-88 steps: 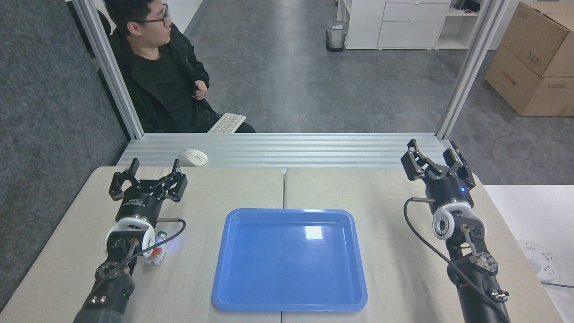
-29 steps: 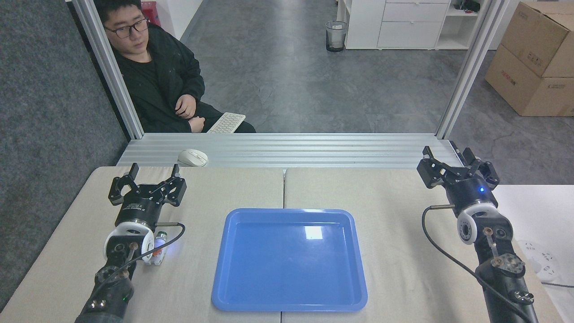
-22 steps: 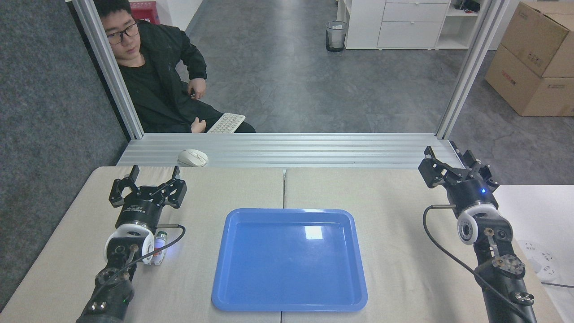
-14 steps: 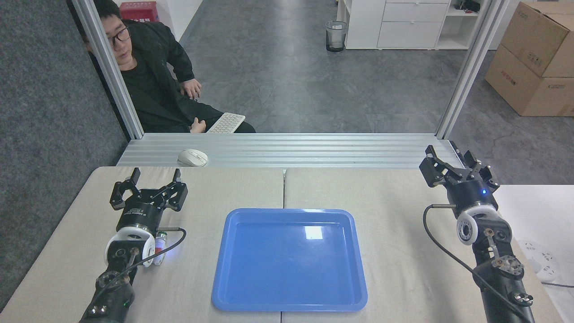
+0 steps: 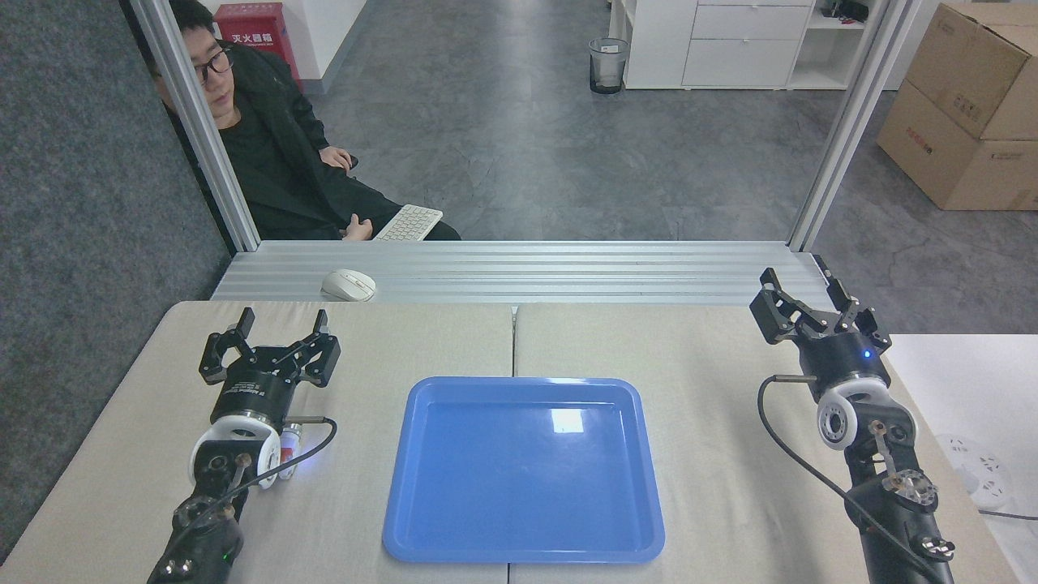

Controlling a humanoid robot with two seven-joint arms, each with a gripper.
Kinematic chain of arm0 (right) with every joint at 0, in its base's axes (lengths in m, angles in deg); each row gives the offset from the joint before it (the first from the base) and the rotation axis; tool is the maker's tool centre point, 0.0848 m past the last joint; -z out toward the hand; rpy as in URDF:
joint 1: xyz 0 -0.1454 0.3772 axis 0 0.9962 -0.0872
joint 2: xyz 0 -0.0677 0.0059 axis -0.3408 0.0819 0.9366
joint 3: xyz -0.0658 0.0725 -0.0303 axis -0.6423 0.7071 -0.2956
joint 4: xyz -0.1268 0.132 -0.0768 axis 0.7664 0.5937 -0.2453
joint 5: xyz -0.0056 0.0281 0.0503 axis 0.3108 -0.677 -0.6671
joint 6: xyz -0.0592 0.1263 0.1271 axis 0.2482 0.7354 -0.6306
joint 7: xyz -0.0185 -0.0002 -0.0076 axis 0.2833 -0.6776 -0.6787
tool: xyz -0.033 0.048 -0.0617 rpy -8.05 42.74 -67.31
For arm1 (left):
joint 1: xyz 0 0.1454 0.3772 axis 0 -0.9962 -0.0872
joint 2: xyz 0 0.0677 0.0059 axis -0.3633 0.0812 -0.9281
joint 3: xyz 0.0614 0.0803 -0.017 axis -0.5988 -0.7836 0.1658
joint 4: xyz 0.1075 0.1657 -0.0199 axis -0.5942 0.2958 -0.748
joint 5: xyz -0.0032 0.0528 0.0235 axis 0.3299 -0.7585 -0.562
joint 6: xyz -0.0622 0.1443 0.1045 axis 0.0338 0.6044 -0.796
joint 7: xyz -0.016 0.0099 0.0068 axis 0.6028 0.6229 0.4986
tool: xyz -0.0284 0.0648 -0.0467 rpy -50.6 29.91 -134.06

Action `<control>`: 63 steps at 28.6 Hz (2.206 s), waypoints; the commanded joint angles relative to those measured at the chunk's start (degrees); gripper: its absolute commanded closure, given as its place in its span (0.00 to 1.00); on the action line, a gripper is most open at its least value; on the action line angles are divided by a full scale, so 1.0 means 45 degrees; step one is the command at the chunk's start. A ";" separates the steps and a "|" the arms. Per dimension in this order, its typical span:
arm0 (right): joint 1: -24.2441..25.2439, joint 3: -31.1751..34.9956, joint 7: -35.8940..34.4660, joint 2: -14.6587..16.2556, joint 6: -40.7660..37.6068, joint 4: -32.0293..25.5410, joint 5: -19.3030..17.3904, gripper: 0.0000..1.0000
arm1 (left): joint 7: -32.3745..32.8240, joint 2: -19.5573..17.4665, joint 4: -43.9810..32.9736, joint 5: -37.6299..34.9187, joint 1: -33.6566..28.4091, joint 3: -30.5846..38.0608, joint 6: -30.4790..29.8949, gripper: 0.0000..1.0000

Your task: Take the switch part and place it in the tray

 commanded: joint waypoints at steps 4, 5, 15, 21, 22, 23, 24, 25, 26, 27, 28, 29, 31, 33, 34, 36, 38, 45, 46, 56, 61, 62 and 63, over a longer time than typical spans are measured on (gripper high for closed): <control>0.0160 -0.0204 0.0061 0.0009 -0.0477 -0.0338 -0.0005 0.00 | 0.0004 -0.0064 -0.0167 0.0000 -0.0049 -0.0352 0.0011 0.00; 0.0160 -0.0185 0.0080 -0.0030 -0.0458 -0.0319 -0.0005 0.00 | 0.0004 -0.0064 -0.0167 0.0000 -0.0049 -0.0352 0.0011 0.00; 0.0160 -0.0087 0.0100 -0.0167 -0.0399 -0.0299 -0.0103 0.00 | 0.0004 0.0014 -0.0167 0.0000 -0.0615 -0.0352 -0.0086 0.00; 0.0160 -0.0106 0.0237 -0.0167 -0.0184 -0.0299 -0.0103 0.00 | 0.0121 0.0014 -0.0167 0.0000 -0.0576 -0.0352 -0.0145 0.00; 0.0160 -0.0106 0.0237 -0.0167 -0.0184 -0.0299 -0.0083 0.00 | 0.0141 0.0033 -0.0167 0.0000 -0.0596 -0.0352 -0.0145 0.00; 0.0160 -0.0106 0.0237 -0.0167 -0.0184 -0.0299 -0.0083 0.00 | 0.0180 0.0033 -0.0167 0.0019 -0.0596 -0.0352 -0.0145 0.00; 0.0160 -0.0106 0.0237 -0.0167 -0.0184 -0.0299 -0.0083 0.00 | 0.0180 0.0072 -0.0187 0.0019 -0.0615 -0.0333 -0.0125 0.00; 0.0160 -0.0106 0.0237 -0.0187 -0.0184 -0.0299 -0.0083 0.00 | 0.0180 0.0073 -0.0245 0.0019 -0.0615 -0.0332 -0.0125 0.00; 0.0160 -0.0106 0.0237 -0.0206 -0.0184 -0.0299 -0.0083 0.00 | 0.0180 0.0053 -0.0381 0.0039 -0.0615 -0.0332 -0.0125 0.00; 0.0160 -0.0106 0.0237 -0.0226 -0.0184 -0.0299 -0.0083 0.00 | 0.0180 0.0053 -0.0498 0.0039 -0.0635 -0.0313 -0.0125 0.00; 0.0160 -0.0106 0.0256 -0.0226 -0.0184 -0.0299 -0.0083 0.00 | 0.0200 0.0072 -0.0731 0.0077 -0.0751 -0.0313 -0.0145 0.00; 0.0160 -0.0106 0.0256 -0.0226 -0.0184 -0.0299 -0.0064 0.00 | 0.0200 0.0073 -0.1024 0.0233 -0.0907 -0.0313 -0.0183 0.00; 0.0160 -0.0106 0.0256 -0.0226 -0.0165 -0.0299 -0.0064 0.00 | 0.0239 0.0073 -0.1708 0.0526 -0.1239 -0.0332 -0.0300 0.00; 0.0160 -0.0106 0.0256 -0.0226 -0.0165 -0.0299 -0.0083 0.00 | 0.0239 0.0073 -0.2196 0.0624 -0.1687 -0.0332 -0.0418 0.00; 0.0160 -0.0106 0.0256 -0.0226 -0.0165 -0.0299 -0.0083 0.00 | 0.0239 0.0092 -0.2372 0.0625 -0.1902 -0.0332 -0.0418 0.00; 0.0160 -0.0106 0.0256 -0.0226 -0.0165 -0.0299 -0.0064 0.00 | 0.0239 0.0092 -0.2530 0.0625 -0.2332 -0.0332 -0.0418 0.00; 0.0160 -0.0087 0.0256 -0.0226 -0.0165 -0.0299 -0.0064 0.00 | 0.0219 0.0092 -0.2531 0.0625 -0.2645 -0.0313 -0.0399 0.00; 0.0160 -0.0087 0.0256 -0.0226 -0.0126 -0.0299 -0.0083 0.00 | 0.0161 0.0111 -0.1713 0.0624 -0.3642 -0.0313 -0.0321 0.00; 0.0160 -0.0087 0.0256 -0.0226 -0.0126 -0.0299 -0.0083 0.00 | 0.0161 0.0112 -0.1478 0.0644 -0.3623 -0.0313 -0.0301 0.00; 0.0160 -0.0087 0.0256 -0.0226 -0.0126 -0.0280 -0.0103 0.00 | 0.0160 0.0053 -0.0148 0.0625 -0.3271 -0.0332 -0.0262 0.00; 0.0160 -0.0067 0.0256 -0.0226 -0.0145 -0.0280 -0.0103 0.00 | 0.0161 0.0150 0.0027 0.0488 -0.3350 -0.0410 -0.0262 0.00; 0.0160 -0.0067 0.0256 -0.0226 -0.0145 -0.0280 -0.0103 0.00 | 0.0161 0.0151 0.0202 0.0469 -0.3350 -0.0391 -0.0243 0.00; 0.0160 -0.0067 0.0256 -0.0226 -0.0145 -0.0280 -0.0103 0.00 | 0.0141 0.0170 0.0436 0.0468 -0.3350 -0.0372 -0.0242 0.00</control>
